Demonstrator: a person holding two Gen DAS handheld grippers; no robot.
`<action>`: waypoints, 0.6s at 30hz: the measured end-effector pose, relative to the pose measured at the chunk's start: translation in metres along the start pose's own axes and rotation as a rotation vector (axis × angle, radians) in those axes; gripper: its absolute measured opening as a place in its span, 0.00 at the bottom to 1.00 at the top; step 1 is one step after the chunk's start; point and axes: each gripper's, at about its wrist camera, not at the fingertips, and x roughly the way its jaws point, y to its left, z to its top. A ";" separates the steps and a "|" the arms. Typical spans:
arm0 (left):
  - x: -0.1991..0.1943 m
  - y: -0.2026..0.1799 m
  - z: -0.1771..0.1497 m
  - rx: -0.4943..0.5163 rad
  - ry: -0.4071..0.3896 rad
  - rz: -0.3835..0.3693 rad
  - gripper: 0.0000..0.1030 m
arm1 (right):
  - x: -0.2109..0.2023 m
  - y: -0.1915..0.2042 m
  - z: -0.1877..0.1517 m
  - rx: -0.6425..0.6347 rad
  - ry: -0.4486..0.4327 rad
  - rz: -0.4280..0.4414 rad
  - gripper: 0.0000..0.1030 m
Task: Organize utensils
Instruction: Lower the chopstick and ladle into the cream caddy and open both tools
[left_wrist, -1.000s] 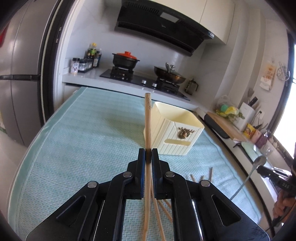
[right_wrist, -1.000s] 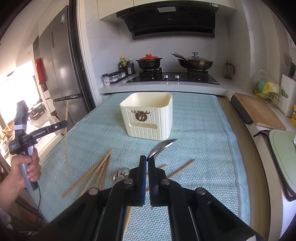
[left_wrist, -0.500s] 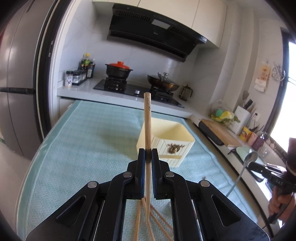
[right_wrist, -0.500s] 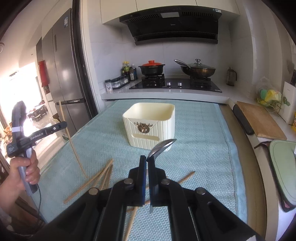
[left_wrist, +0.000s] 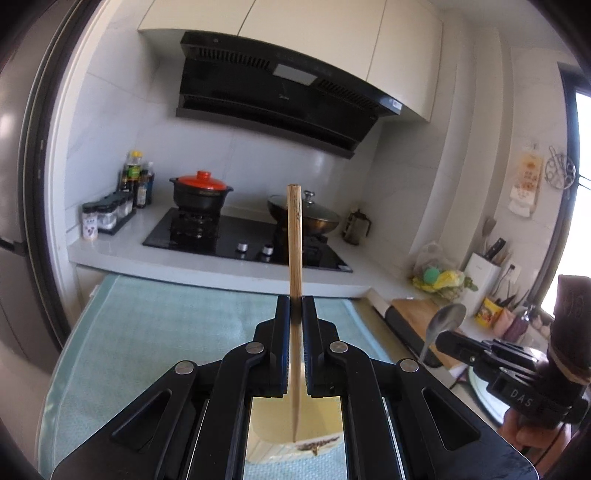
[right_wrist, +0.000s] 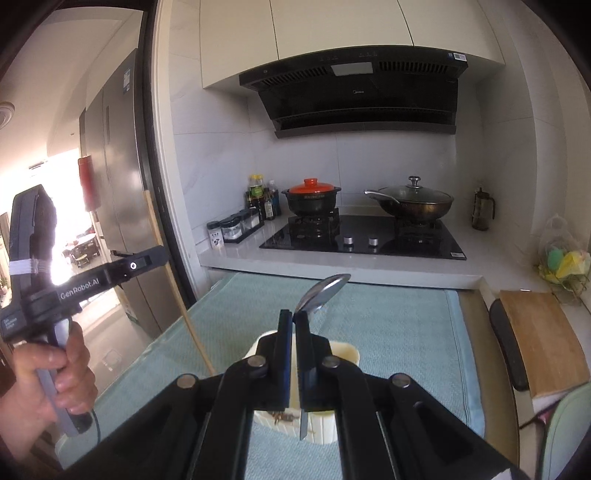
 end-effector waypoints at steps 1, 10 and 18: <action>0.011 0.000 -0.001 -0.001 0.013 0.004 0.04 | 0.012 -0.002 0.002 -0.004 0.004 0.001 0.02; 0.092 0.016 -0.041 -0.057 0.210 0.040 0.04 | 0.113 -0.028 -0.030 0.038 0.206 0.046 0.02; 0.130 0.020 -0.077 -0.034 0.354 0.101 0.05 | 0.156 -0.043 -0.063 0.083 0.358 0.031 0.04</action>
